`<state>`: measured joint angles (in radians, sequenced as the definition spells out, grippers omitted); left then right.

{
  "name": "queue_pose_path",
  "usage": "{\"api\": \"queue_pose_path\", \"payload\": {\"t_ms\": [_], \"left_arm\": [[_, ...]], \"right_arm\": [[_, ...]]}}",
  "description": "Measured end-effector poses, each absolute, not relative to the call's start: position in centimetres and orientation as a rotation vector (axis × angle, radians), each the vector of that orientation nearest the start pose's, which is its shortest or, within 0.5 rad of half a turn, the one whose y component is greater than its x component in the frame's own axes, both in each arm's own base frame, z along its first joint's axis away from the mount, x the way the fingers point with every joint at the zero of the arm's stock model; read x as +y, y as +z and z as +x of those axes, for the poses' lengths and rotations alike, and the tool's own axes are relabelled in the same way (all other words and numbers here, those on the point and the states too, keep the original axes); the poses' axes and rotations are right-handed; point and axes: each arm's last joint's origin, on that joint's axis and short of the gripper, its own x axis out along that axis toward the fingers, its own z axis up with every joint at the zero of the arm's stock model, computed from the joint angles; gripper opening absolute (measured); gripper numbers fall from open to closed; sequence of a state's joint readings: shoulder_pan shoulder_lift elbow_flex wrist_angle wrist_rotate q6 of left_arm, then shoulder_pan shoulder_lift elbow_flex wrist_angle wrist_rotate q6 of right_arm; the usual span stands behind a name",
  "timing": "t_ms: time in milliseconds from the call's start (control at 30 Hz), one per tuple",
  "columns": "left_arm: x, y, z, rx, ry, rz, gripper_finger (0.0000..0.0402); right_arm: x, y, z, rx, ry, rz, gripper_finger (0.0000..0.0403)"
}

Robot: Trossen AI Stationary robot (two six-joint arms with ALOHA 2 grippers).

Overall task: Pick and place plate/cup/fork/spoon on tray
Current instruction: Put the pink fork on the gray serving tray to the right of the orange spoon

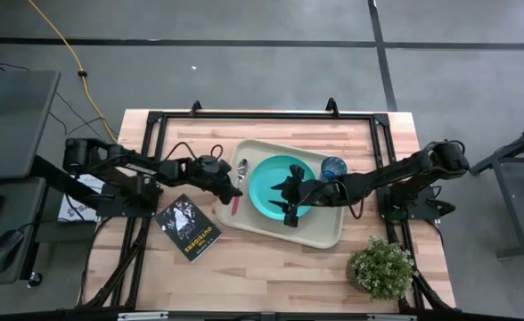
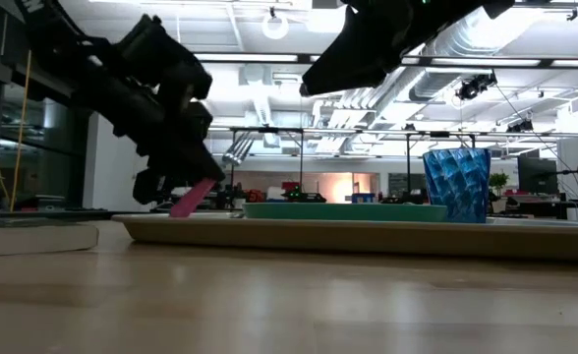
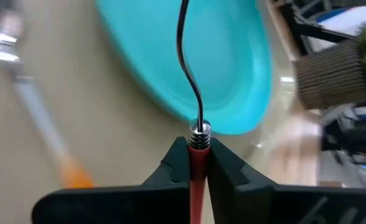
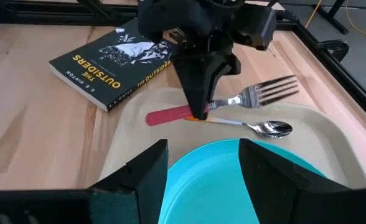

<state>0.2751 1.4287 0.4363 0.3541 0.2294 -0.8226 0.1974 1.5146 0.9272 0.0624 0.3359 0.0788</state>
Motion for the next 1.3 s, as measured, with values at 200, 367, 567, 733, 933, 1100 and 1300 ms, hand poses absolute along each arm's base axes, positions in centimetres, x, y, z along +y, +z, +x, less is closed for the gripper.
{"api": "queue_pose_path", "payload": {"t_ms": [200, 367, 567, 733, 933, 1100, 1300], "left_arm": [[6.4, 13.0, 24.6, 0.583, 0.370, -1.009, 0.0000], [7.0, 12.5, 25.2, 0.643, 0.458, -1.005, 0.0000], [7.5, 11.5, 26.0, 0.689, 0.486, -0.992, 0.0000], [7.7, 10.6, 26.4, 0.713, 0.518, -0.975, 0.0000], [7.8, 10.5, 26.5, 0.696, 0.547, -0.944, 0.0000], [7.9, 10.5, 26.7, 0.660, 0.558, -0.934, 0.0009], [8.0, 10.5, 26.6, 0.651, 0.600, -0.891, 0.0042]], "right_arm": [[5.4, 23.4, 32.0, 0.499, -0.156, -0.042, 0.0188], [5.5, 23.4, 32.0, 0.500, -0.149, -0.041, 0.0188], [5.5, 23.4, 32.0, 0.500, -0.148, -0.040, 0.0188], [5.5, 23.4, 32.0, 0.500, -0.146, -0.039, 0.0188], [5.5, 23.4, 32.0, 0.499, -0.148, -0.029, 0.0188], [5.5, 23.4, 32.0, 0.499, -0.149, -0.029, 0.0188], [5.5, 23.3, 32.0, 0.499, -0.150, -0.023, 0.0188]]}}
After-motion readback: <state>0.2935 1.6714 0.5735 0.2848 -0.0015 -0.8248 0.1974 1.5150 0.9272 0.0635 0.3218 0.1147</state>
